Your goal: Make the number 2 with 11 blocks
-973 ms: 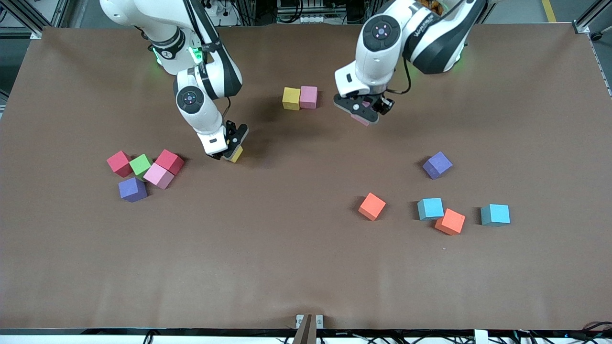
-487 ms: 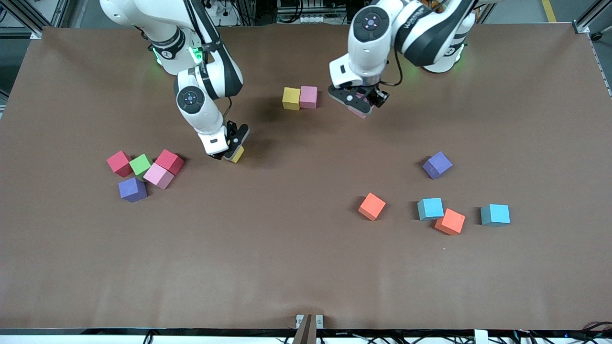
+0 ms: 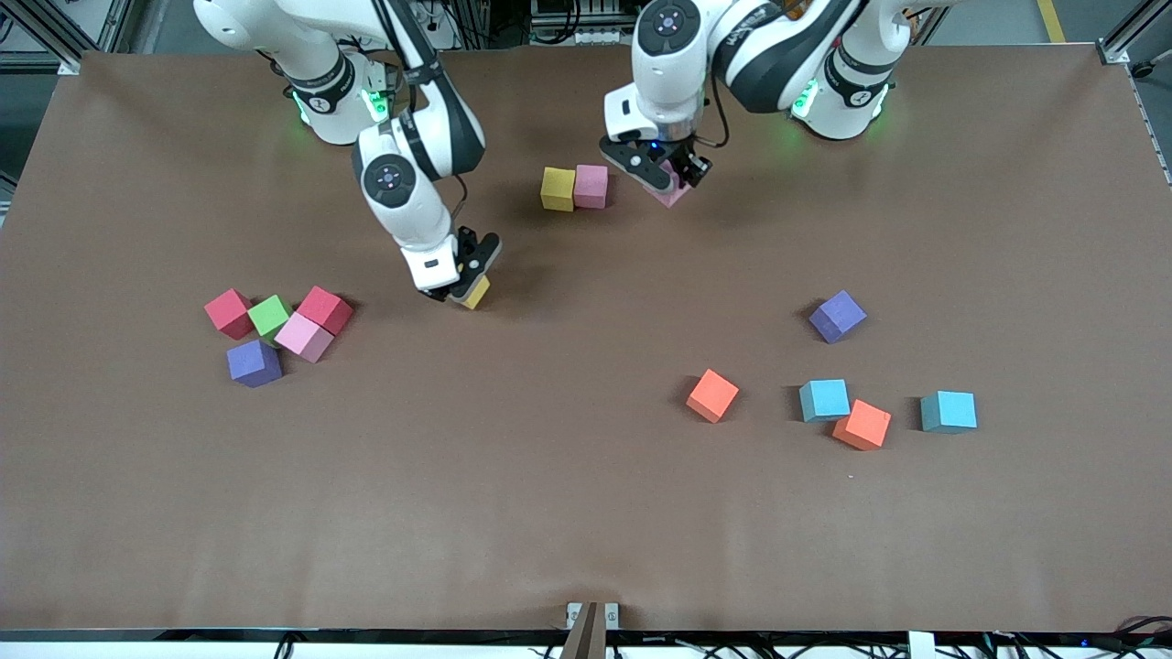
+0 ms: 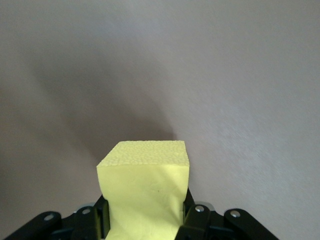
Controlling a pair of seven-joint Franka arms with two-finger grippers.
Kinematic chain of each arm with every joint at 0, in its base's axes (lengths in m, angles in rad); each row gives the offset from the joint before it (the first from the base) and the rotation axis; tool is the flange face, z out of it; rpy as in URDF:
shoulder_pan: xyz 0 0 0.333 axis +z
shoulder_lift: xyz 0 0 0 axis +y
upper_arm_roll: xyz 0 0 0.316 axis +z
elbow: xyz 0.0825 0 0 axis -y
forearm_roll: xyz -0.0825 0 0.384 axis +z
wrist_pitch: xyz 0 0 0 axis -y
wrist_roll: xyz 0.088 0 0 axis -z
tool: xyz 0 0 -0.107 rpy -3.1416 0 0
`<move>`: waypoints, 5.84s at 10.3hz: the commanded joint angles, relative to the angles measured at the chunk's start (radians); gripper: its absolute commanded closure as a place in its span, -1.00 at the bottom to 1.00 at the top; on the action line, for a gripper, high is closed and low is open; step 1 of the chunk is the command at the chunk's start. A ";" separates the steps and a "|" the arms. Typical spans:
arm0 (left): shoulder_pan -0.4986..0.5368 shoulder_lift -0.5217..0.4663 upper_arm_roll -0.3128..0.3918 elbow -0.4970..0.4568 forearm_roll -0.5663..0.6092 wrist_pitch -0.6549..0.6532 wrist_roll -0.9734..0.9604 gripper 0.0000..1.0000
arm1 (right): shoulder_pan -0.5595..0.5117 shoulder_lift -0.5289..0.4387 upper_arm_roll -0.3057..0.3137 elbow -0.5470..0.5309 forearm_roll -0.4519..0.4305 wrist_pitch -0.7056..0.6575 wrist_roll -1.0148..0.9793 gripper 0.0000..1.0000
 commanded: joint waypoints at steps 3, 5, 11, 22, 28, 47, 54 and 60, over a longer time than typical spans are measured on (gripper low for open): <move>-0.008 -0.040 -0.107 -0.123 -0.029 0.139 -0.042 1.00 | 0.082 -0.006 -0.006 0.030 0.016 -0.015 0.206 0.31; -0.008 -0.040 -0.127 -0.166 -0.026 0.240 -0.038 1.00 | 0.125 -0.005 -0.006 0.044 0.013 -0.015 0.368 0.31; -0.031 -0.030 -0.129 -0.225 -0.022 0.379 0.115 1.00 | 0.196 0.023 -0.008 0.131 0.011 -0.067 0.855 0.36; -0.250 0.070 0.146 -0.130 0.151 0.322 0.307 1.00 | 0.040 0.006 -0.016 0.218 0.008 -0.228 1.142 0.31; -0.451 0.137 0.325 -0.116 0.253 0.322 0.363 1.00 | 0.012 0.021 -0.069 0.289 0.000 -0.337 1.267 0.31; -0.618 0.317 0.436 -0.028 0.406 0.322 0.338 1.00 | -0.014 0.076 -0.043 0.260 0.168 -0.227 1.107 0.35; -0.634 0.348 0.437 -0.021 0.449 0.322 0.282 1.00 | -0.014 0.076 -0.042 0.257 0.175 -0.221 1.141 0.33; -0.646 0.372 0.437 -0.001 0.452 0.322 0.274 1.00 | -0.014 0.076 -0.042 0.257 0.175 -0.221 1.139 0.33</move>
